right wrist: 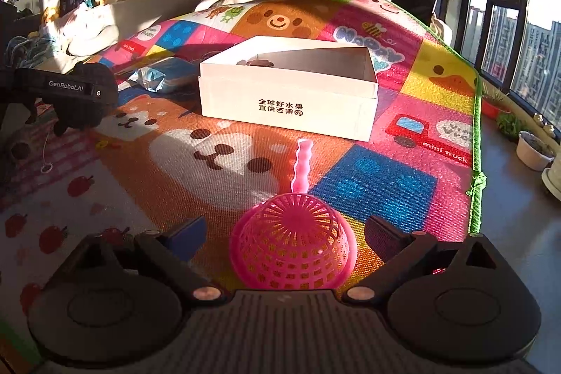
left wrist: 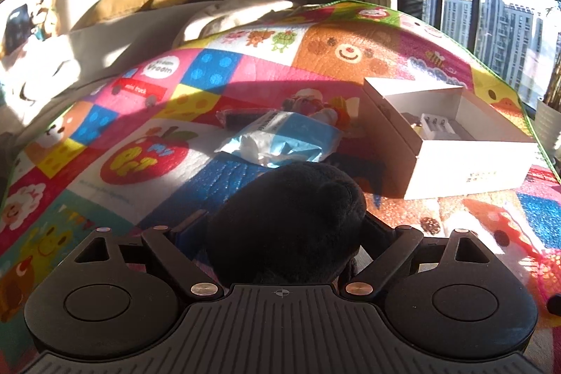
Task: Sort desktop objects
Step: 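Grasp the pink mesh basket with the right gripper while the left holds the plush, then carry the plush and the pink basket toward the white box with both grippers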
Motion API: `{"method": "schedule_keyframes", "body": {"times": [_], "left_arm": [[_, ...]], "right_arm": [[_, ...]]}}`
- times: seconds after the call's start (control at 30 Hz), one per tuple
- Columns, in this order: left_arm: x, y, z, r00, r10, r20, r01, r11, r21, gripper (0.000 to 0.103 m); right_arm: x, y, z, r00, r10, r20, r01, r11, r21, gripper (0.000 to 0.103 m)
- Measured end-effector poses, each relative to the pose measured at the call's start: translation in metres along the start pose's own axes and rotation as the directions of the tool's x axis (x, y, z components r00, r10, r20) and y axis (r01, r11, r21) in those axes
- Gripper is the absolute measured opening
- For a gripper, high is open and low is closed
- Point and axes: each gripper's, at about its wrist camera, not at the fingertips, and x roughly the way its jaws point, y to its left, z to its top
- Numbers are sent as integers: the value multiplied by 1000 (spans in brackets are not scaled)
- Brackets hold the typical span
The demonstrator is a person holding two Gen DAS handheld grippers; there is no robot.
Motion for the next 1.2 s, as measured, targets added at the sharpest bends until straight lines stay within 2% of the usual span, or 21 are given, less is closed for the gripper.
{"method": "schedule_keyframes", "body": {"times": [0.07,0.1,0.13,0.17,0.23,0.27,0.3,0.37,0.57,0.6,0.63,0.67,0.73,0.8,0.87,0.97,1.03,1.1,1.2], "left_arm": [[-20,-11,-6,997,-78,4,78,997,25,92],[-29,-17,-10,994,-107,7,107,994,36,92],[-37,-22,-13,991,-133,8,133,990,46,92],[-42,-26,-15,988,-152,8,152,987,53,92],[-53,-35,-21,981,-196,-1,196,978,67,92],[-57,-39,-23,977,-215,-1,214,974,72,88],[-62,-43,-25,975,-222,-3,222,971,85,87],[-71,-50,-25,971,-240,16,237,965,113,79],[-94,-64,-18,961,-262,86,245,955,169,78],[-96,-64,-18,962,-259,87,243,956,163,78],[-97,-63,-18,964,-253,87,237,959,153,81],[-99,-60,-19,967,-241,88,227,963,144,89],[-102,-56,-22,970,-229,82,217,967,137,98],[-101,-53,-30,972,-230,42,223,966,134,99],[-96,-53,-38,975,-223,-2,222,967,126,100],[-83,-58,-52,974,-214,-75,221,969,108,101],[-75,-62,-57,970,-218,-104,227,970,88,101],[-67,-68,-60,971,-211,-115,220,973,67,102],[-60,-71,-57,979,-180,-95,186,981,57,102]], "right_arm": [[3,-2,2,1000,4,-4,-4,1000,13,95],[6,-3,3,1000,0,-16,0,1000,17,91],[9,-3,4,1000,-3,-27,3,1000,17,87],[12,-3,5,999,0,-53,1,1000,13,75],[8,-1,6,999,-11,-51,11,1000,5,75],[4,0,6,999,-13,-47,13,1000,1,74],[-2,1,7,999,-15,-37,15,1000,-6,74],[-17,4,9,1000,-18,-10,18,1000,-23,74],[-69,5,17,996,-26,88,30,999,-43,74],[-74,5,17,994,-32,101,36,998,-45,70],[-80,5,16,994,-35,108,40,998,-50,61],[-81,5,15,995,-29,98,34,998,-52,58],[-77,2,8,996,-22,81,25,999,-38,57],[-67,1,1,999,-15,47,16,1000,-13,56],[-58,1,-7,1000,3,25,-3,1000,10,56],[-56,5,-15,999,19,43,-19,1000,-2,57],[-59,7,-17,998,6,66,-4,1000,-24,67],[-64,11,-20,994,-32,104,38,998,-58,84],[-65,15,-22,990,-59,126,73,992,-102,92]]}}
